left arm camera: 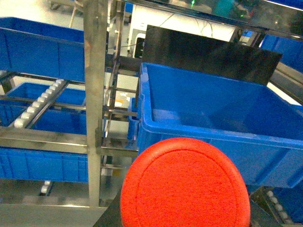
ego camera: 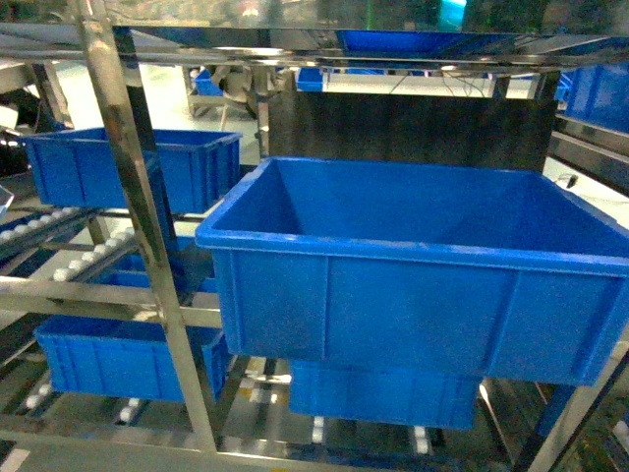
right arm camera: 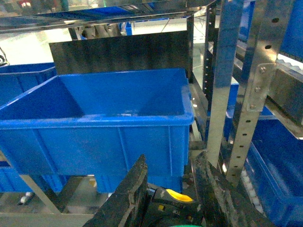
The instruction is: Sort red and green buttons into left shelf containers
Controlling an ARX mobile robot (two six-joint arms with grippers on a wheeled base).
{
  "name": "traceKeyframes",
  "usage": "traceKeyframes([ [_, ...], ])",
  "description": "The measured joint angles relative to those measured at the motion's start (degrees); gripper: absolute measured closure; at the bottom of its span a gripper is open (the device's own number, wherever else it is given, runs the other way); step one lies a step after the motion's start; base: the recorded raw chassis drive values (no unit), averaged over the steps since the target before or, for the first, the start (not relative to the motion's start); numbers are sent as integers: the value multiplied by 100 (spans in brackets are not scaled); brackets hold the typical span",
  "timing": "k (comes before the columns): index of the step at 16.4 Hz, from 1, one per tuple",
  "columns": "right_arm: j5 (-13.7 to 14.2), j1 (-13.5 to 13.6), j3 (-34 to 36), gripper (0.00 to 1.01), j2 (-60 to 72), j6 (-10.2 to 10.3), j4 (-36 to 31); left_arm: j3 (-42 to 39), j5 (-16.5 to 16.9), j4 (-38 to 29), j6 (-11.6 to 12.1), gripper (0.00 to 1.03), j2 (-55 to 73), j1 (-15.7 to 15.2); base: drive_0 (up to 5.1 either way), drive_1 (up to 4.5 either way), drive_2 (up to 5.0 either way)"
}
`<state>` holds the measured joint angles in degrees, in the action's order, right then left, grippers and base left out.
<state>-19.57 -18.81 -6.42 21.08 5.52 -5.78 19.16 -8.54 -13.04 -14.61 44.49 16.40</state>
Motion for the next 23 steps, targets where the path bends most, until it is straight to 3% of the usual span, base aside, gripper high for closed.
traceKeyframes([
  [11,2,2,2,73,17,0,26,0,0,-4,2,79,22,-4,2,430,-425],
  [18,2,4,2,73,15,0,31,0,2,13,2,79,-9,-2,256,181,-449],
  [23,0,2,2,73,9,0,17,-4,2,37,2,79,-2,0,127,89,-190],
])
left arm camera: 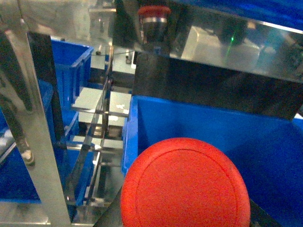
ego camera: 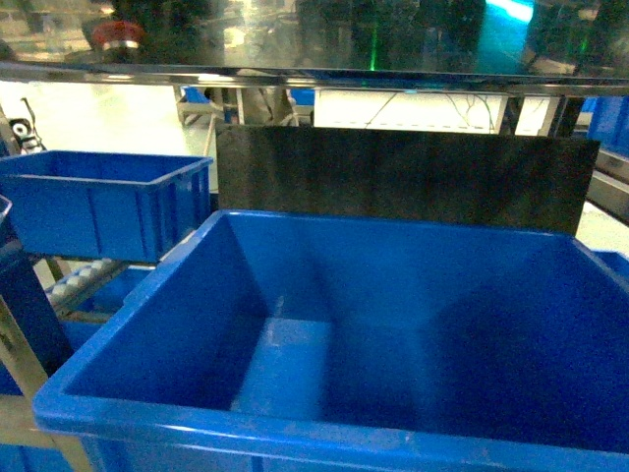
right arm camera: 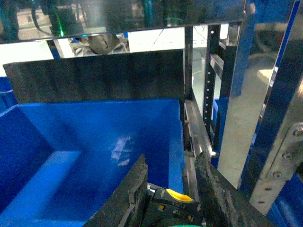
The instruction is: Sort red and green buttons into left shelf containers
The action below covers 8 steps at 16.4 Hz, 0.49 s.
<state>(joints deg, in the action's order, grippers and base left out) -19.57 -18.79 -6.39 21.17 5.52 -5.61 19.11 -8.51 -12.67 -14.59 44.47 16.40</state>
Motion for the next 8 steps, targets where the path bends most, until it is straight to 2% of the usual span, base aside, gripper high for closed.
traceKeyframes([
  [2,4,2,0,73,11,0,46,0,-2,-26,0,79,-20,-7,-17,401,-435],
  [8,2,-2,-2,73,11,0,2,-2,-2,-26,0,79,22,-4,0,0,0],
])
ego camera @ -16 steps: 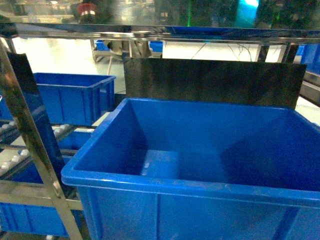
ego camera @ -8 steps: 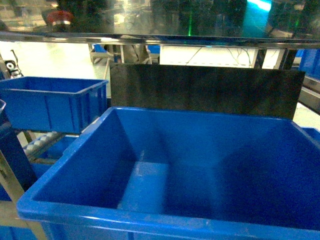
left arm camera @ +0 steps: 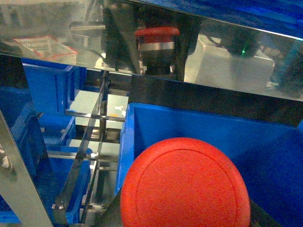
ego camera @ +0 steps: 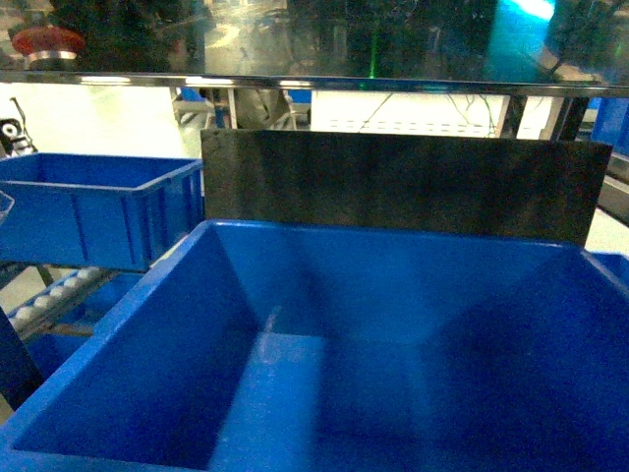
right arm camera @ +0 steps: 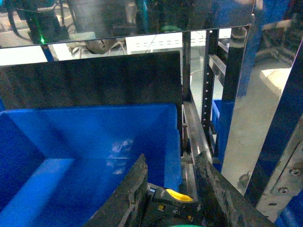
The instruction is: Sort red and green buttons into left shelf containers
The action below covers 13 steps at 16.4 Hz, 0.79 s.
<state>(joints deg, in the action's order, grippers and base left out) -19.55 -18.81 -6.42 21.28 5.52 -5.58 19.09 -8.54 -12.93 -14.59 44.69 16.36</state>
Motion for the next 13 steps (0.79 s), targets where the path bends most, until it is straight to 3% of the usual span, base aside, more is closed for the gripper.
traceKeyframes([
  [3,-247,17,7,73,212,-44,-240,-2,0,0,0,79,-2,0,0,0,0],
  [5,-251,219,101,73,369,-125,-391,-2,0,0,0,79,-2,0,0,0,0],
  [8,-9,837,212,73,638,-282,-719,-2,0,0,0,79,-2,0,0,0,0],
  [10,271,1338,269,73,1335,-299,-1392,-2,0,0,0,79,-2,0,0,0,0],
  [13,330,1821,275,73,2723,-413,-2511,0,0,0,0,79,-4,0,0,0,0],
])
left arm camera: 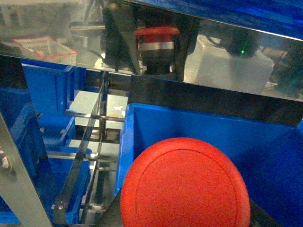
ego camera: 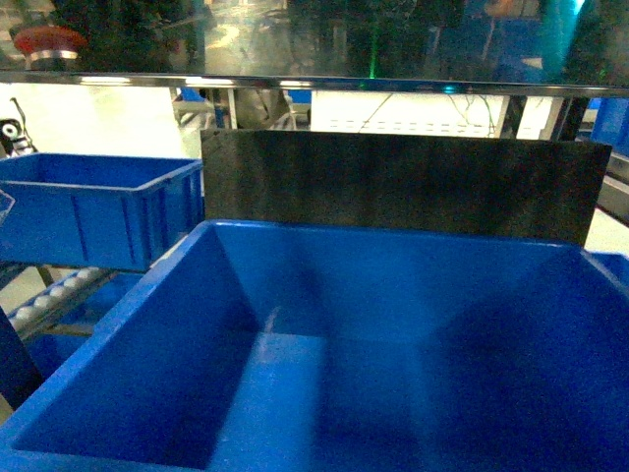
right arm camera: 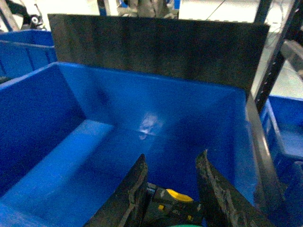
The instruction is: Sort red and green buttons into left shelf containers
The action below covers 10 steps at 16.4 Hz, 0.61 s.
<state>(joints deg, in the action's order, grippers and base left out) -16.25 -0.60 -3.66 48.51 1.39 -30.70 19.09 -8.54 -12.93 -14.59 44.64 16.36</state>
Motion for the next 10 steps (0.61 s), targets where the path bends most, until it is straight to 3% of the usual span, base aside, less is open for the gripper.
traceKeyframes([
  [4,17,341,-210,73,2105,-203,-1414,-2,0,2,-2,79,-2,0,0,0,0],
  [6,157,551,-361,73,2986,-258,-1954,-2,0,0,0,79,-2,0,0,0,0],
  [10,411,935,-780,73,3923,-400,-2378,-2,0,0,0,79,-2,0,0,0,0],
])
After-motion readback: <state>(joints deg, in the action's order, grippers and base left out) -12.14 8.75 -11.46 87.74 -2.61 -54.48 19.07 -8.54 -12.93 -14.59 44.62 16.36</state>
